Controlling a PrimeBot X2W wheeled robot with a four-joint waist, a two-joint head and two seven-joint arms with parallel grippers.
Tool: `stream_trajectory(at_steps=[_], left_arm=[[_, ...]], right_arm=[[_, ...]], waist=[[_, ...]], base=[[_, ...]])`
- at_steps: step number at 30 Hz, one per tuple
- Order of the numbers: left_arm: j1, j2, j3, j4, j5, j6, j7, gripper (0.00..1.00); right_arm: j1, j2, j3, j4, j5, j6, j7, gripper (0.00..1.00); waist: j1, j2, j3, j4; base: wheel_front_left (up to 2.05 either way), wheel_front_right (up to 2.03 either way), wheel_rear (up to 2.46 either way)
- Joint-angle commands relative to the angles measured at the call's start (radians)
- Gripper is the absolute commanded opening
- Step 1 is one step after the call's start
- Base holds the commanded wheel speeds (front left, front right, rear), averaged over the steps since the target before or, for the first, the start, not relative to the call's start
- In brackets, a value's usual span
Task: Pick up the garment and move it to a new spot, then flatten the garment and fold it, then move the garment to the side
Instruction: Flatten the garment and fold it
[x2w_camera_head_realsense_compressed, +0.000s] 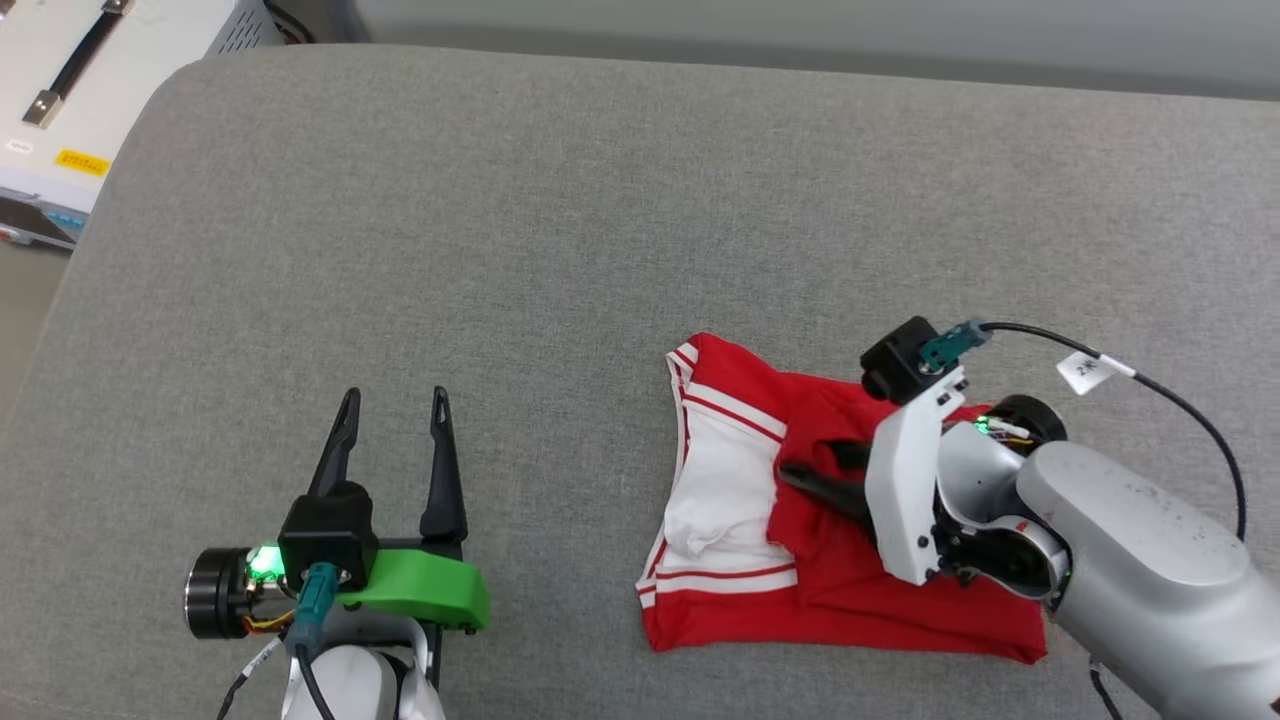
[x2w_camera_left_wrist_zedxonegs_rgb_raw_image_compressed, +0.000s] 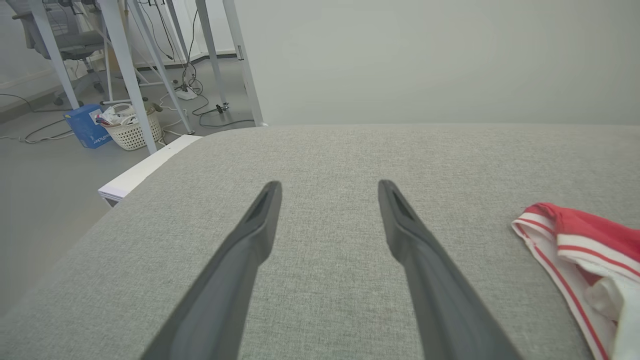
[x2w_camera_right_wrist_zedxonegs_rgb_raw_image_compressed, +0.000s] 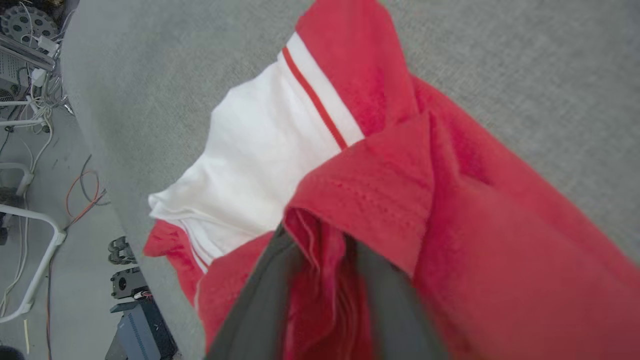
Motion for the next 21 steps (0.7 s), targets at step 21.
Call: stream_trajectory(at_steps=[21], left_arm=[[0.113, 0.004, 0.05, -0.033, 0.025, -0.026, -0.006, 1.0]], right_arm=[[0.322, 0.001, -0.633, -0.064, -0.459, -0.002, -0.646, 1.0]], waist=[[0.0, 0.0, -0.175, -0.114]], base=[[0.0, 0.0, 0.0]])
